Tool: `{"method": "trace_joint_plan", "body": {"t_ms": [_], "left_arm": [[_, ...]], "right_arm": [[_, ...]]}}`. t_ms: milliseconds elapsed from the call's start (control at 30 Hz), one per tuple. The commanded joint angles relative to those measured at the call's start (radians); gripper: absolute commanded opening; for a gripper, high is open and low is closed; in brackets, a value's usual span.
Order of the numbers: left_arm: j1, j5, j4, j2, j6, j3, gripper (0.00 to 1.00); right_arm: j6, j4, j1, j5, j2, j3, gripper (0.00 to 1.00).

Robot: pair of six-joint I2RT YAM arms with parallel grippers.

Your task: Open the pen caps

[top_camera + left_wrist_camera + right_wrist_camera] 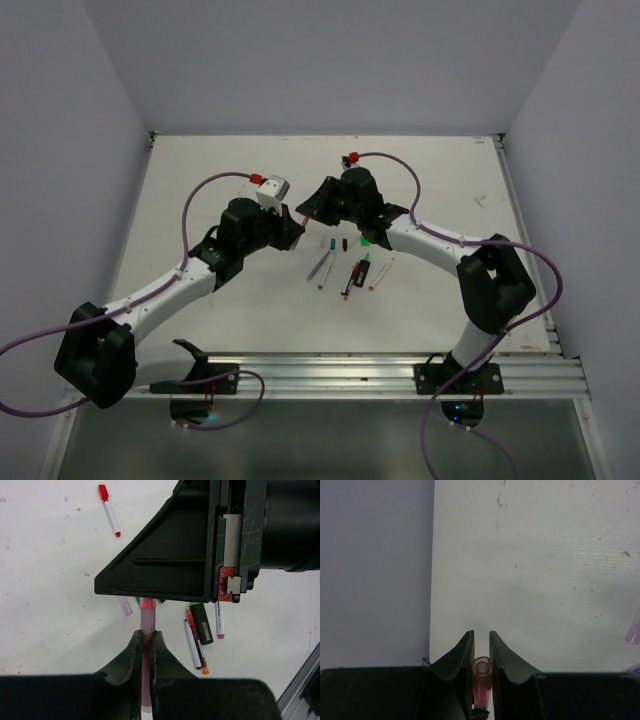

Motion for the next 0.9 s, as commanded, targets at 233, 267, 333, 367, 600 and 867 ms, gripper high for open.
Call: {"method": "trace_joint_plan", "body": {"t_ms": [233, 267, 333, 367, 600, 867], "left_arm": [[-0.003, 0.059, -0.018, -0.007, 0.009, -0.025, 0.58], [-0.003, 0.059, -0.023, -0.007, 0.009, -0.024, 0.64], [-0.001, 0.057, -0.038, -0.005, 0.011, -0.022, 0.65], [-0.001, 0.056, -0.040, -0.004, 0.012, -0.025, 0.65], [-0.001, 0.086, -0.046, 0.030, 0.023, -0.010, 0.54], [-0.001, 0.102, -0.041, 0.055, 0.020, 0.007, 0.35]], "right_arm": [[-0.080, -0.002, -0.001, -0.004, -0.047, 0.009, 0.00], [-0.083, 0.001, -0.001, -0.007, -0.047, 0.009, 0.00], [-0.088, 0.009, -0.001, -0.020, -0.049, 0.003, 0.00], [-0.092, 0.012, -0.001, -0.025, -0.050, 0.003, 0.00], [-0.108, 0.021, -0.001, -0.064, -0.047, 0.006, 0.00], [-0.111, 0.026, -0.001, -0.074, -0.049, 0.002, 0.00]]}}
